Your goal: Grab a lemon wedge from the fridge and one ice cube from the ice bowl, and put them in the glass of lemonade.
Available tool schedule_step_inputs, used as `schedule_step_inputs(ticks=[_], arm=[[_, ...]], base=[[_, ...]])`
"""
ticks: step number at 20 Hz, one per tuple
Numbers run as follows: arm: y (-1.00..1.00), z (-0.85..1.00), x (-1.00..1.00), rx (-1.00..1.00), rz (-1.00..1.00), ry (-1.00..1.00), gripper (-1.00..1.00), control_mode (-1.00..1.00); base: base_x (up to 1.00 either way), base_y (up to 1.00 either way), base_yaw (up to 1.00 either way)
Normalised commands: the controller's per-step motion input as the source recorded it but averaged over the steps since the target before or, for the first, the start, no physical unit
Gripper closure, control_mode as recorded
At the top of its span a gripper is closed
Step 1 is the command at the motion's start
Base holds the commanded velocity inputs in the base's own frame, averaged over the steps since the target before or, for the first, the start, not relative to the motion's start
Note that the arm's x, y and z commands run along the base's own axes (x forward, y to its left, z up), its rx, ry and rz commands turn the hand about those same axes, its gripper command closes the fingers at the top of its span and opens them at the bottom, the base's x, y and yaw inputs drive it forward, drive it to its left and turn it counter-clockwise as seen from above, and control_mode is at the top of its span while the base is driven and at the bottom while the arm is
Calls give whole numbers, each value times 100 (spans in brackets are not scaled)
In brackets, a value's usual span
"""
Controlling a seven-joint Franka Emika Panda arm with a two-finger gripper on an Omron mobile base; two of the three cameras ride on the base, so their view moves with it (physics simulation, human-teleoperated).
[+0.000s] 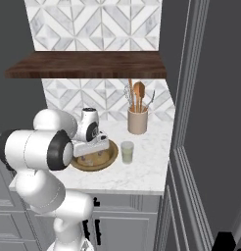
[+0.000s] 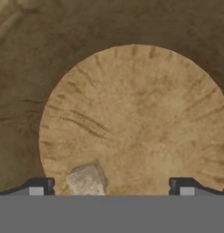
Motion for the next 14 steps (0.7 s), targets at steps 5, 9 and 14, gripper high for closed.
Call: schedule_step_inputs(ticks=[5, 9, 14], arm=[[-4, -2, -9, 0, 1, 3, -100, -100], [0, -30, 0, 0, 2, 0, -100, -100], [0, -31, 2, 0, 4, 0, -100, -100]], base=[[0, 0, 0], [0, 0, 0], [0, 0, 0]])
